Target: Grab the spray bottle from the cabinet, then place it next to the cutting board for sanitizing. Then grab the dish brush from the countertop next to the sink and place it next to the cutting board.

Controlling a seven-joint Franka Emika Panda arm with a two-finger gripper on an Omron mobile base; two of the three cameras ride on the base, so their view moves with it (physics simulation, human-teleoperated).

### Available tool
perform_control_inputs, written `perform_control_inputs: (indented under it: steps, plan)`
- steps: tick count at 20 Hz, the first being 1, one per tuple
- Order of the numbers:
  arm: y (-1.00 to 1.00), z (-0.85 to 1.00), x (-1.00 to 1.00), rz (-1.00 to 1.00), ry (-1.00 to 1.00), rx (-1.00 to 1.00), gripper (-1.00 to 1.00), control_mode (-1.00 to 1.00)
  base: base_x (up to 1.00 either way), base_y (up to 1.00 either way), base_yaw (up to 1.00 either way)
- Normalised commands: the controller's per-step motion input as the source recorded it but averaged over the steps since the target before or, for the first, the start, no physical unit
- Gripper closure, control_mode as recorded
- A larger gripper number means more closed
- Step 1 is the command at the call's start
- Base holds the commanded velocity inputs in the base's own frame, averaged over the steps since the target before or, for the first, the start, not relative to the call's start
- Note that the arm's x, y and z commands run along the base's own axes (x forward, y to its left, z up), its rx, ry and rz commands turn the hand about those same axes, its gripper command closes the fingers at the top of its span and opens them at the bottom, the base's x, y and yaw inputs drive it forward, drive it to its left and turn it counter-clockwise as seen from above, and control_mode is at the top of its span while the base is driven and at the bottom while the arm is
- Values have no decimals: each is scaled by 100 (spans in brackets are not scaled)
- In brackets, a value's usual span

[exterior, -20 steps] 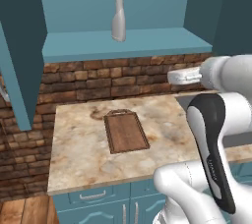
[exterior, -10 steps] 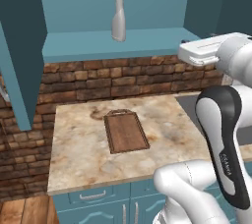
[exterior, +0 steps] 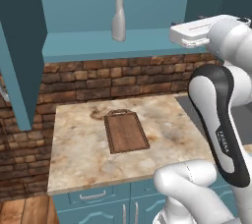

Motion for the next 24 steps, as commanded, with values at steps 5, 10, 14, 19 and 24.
perform_control_inputs:
  steps: [5,10,14,19,24]
  plan:
    - [31,-1,33,0,4,0,-100,-100,0,0,0]
    - [25,-5,52,0,5,0,-100,-100,0,0,0]
    - [1,-1,56,0,0,0,-100,-100,0,0,0]
    - [1,-12,54,0,-2,0,-100,-100,0,0,0]
    - [0,-17,38,0,-3,0,-100,-100,0,0,0]
